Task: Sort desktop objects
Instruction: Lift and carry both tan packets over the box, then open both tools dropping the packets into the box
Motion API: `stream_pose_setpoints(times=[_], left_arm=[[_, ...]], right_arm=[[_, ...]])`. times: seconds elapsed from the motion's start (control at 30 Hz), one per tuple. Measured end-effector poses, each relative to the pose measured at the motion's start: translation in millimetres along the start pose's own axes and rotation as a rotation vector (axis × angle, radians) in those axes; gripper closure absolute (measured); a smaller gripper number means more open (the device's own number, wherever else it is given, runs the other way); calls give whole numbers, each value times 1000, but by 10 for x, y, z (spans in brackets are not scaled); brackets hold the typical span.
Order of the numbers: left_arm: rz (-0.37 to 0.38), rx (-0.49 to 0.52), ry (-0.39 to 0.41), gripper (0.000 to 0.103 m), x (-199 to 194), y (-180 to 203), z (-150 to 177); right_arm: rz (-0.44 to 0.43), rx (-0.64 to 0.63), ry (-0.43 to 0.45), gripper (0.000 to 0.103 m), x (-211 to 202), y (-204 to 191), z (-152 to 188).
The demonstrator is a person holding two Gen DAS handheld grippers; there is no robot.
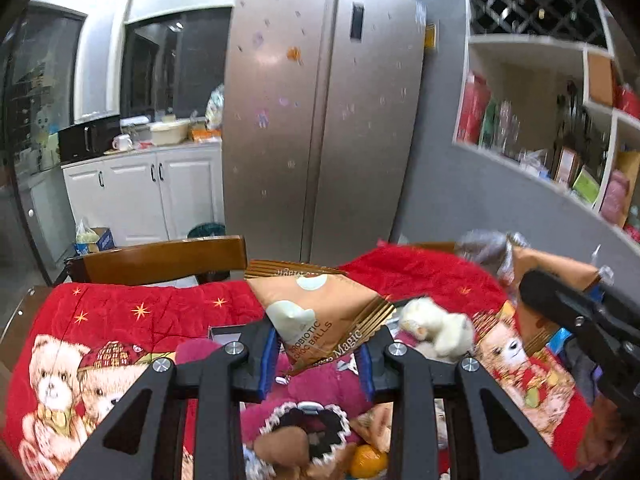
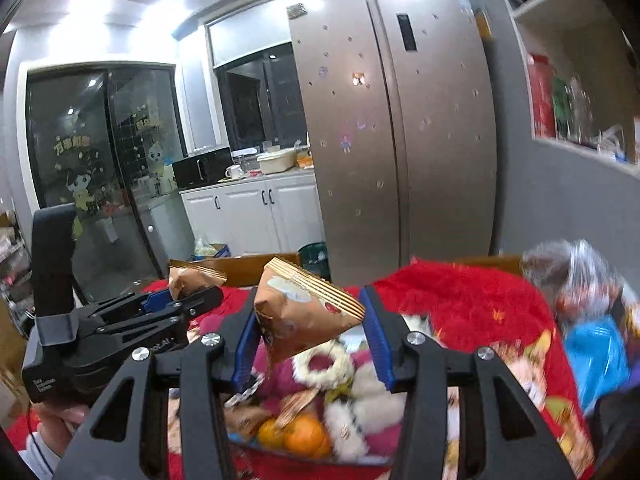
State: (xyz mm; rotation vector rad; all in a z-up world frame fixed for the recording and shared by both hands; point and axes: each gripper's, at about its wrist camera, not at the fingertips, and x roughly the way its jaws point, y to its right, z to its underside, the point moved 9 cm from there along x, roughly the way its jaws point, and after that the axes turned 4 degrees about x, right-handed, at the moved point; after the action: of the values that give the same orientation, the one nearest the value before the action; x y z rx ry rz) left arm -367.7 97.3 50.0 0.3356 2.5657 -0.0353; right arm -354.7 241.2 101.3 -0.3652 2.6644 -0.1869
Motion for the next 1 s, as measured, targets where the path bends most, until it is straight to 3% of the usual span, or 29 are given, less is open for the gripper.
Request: stream_pose_setpoints(times=[0.13, 0.4, 0.63, 0.83, 1.0], left_arm=[[19, -92, -23, 71, 232, -83, -10], [-79, -5, -18, 71, 302, -87, 203], [-79, 50, -50, 71, 462, 38, 309], [-36, 26, -91, 71, 543, 80, 390], [-11, 24, -75, 71, 511, 128, 363]], right_arm=[[-15, -28, -17, 54, 278, -14, 36], [-34, -30, -116, 54, 692, 57, 418], [-26, 33, -189, 54, 901, 269, 642], [-39, 44, -203, 54, 953, 292, 697], [-89, 76, -195, 54, 940, 300, 690]])
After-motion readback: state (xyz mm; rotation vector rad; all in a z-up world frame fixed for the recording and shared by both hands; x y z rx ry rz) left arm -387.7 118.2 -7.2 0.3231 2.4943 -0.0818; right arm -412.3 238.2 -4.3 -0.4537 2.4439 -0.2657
